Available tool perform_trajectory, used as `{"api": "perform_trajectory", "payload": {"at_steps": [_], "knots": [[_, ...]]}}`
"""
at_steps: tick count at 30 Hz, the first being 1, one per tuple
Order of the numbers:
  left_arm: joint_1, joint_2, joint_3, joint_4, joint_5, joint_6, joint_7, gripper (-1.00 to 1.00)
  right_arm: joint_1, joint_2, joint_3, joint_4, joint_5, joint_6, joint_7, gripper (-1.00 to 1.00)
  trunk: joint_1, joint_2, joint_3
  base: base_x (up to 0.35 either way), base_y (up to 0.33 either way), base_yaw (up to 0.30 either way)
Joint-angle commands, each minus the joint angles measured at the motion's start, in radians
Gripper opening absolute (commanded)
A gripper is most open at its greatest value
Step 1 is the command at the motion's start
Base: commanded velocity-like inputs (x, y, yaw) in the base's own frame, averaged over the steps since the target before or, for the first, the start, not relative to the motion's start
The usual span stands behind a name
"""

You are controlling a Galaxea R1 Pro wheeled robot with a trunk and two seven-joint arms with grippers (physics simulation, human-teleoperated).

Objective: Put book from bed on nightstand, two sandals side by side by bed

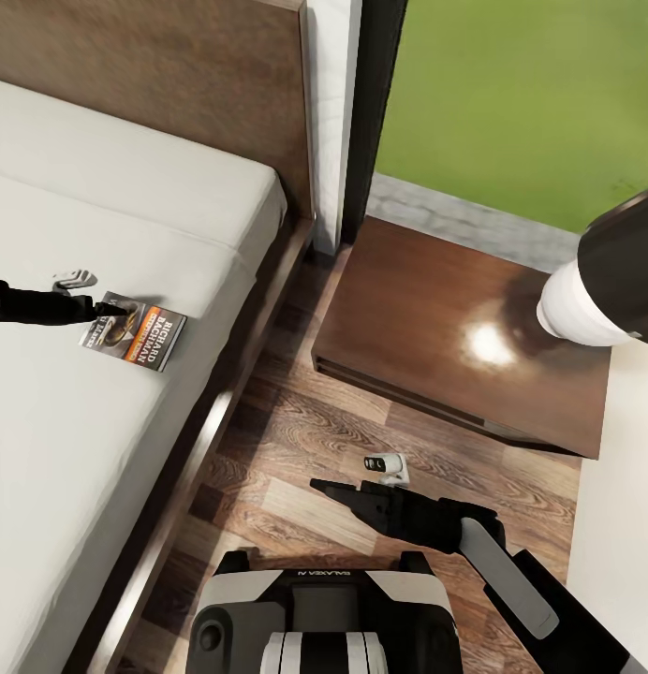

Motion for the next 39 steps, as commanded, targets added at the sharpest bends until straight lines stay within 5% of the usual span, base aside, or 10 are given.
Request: {"api": "perform_trajectory", "payload": {"at_steps": [1, 39], "knots": [[0.001, 0.000, 0.001, 0.000, 0.016, 0.024, -0.005, 1.00, -0.001, -0.001, 0.002, 0.000, -0.009, 0.007, -0.002, 1.00, 0.004, 0.000, -0.001, 0.000, 0.000, 0.000], [0.001, 0.000, 0.001, 0.000, 0.019, 0.034, 0.009, 1.00, -0.001, 0.002, 0.004, 0.000, -0.009, 0.007, -0.002, 1.00, 0.004, 0.000, -0.001, 0.000, -0.047, 0.000]]}}
